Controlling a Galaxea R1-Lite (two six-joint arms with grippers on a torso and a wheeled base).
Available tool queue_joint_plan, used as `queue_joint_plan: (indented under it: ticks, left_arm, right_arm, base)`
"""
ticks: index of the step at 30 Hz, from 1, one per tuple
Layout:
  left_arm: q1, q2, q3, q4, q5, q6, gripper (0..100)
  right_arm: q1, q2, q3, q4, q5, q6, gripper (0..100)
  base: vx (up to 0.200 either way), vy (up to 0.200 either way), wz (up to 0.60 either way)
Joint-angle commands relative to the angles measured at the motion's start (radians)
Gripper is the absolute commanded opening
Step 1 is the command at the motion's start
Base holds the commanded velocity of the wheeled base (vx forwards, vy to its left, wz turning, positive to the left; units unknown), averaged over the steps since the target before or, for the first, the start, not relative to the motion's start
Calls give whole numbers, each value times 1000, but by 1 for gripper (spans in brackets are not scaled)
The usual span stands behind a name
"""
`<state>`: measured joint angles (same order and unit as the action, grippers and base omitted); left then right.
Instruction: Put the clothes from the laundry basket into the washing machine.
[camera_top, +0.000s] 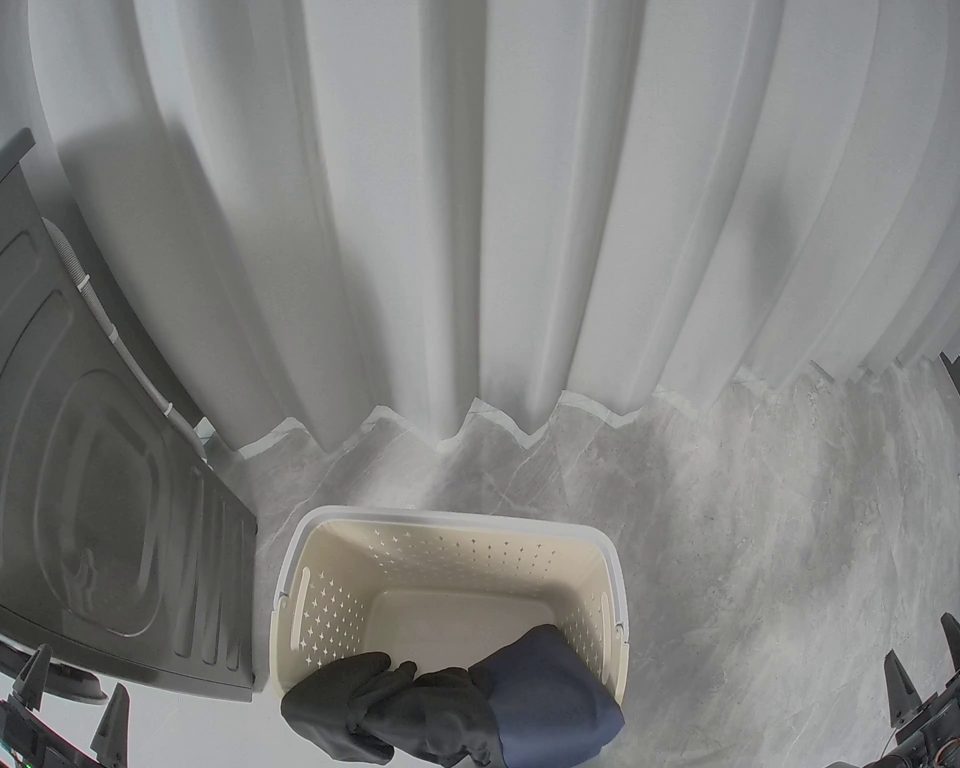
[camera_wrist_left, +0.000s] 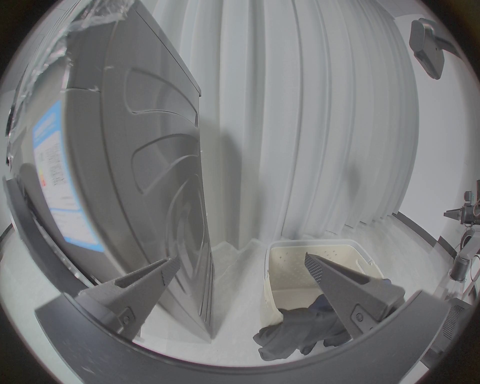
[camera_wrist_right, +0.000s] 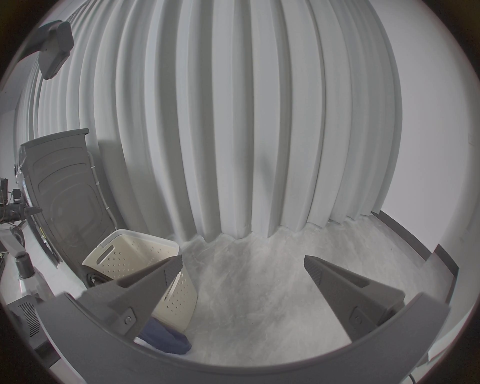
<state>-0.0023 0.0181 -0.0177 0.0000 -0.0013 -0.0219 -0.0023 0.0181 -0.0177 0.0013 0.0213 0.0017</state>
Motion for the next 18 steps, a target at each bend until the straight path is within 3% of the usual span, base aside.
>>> queue_joint_plan:
  ticks: [1, 18]
  left_arm:
    - [1, -17, 16, 0, 0, -1, 100]
    - [1, -17, 16, 0, 0, -1, 100]
  right_arm:
    - [1, -12, 18, 0, 0, 0, 100]
    - [1, -10, 18, 0, 2, -2, 100]
  base:
    - [-200, 0, 0]
    - [-200, 0, 0]
